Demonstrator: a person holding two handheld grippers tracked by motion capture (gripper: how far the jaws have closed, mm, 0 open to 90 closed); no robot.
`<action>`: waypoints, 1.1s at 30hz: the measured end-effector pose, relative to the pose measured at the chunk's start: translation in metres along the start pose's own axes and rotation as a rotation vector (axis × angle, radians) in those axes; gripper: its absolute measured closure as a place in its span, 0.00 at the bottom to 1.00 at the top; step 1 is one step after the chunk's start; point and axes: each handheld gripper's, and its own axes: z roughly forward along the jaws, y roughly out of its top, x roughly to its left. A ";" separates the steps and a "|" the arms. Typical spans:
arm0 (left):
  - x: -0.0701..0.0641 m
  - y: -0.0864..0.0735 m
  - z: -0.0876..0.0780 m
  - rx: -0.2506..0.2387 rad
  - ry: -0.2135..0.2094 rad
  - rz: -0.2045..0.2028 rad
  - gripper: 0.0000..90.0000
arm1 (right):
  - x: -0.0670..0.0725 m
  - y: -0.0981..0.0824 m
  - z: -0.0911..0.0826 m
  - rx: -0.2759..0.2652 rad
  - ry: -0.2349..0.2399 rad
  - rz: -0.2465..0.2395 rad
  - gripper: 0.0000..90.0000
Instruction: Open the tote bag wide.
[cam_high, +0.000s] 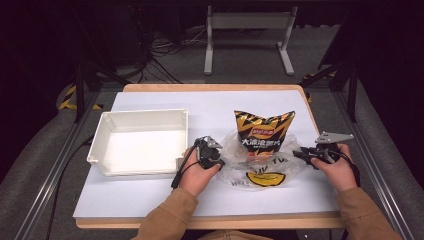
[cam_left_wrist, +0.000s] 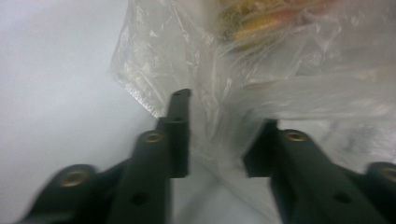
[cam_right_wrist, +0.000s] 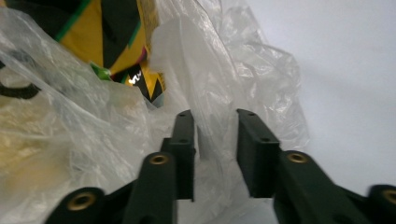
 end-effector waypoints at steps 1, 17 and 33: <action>-0.001 0.000 -0.003 -0.011 -0.004 0.004 0.60 | 0.000 0.001 -0.003 -0.010 -0.006 -0.006 0.68; -0.017 0.017 -0.059 -0.205 0.048 0.084 0.12 | 0.024 0.031 -0.076 -0.243 -0.066 -0.061 0.25; -0.014 0.036 -0.095 -0.425 -0.019 0.110 0.59 | 0.041 0.048 -0.106 -0.375 -0.066 -0.170 0.79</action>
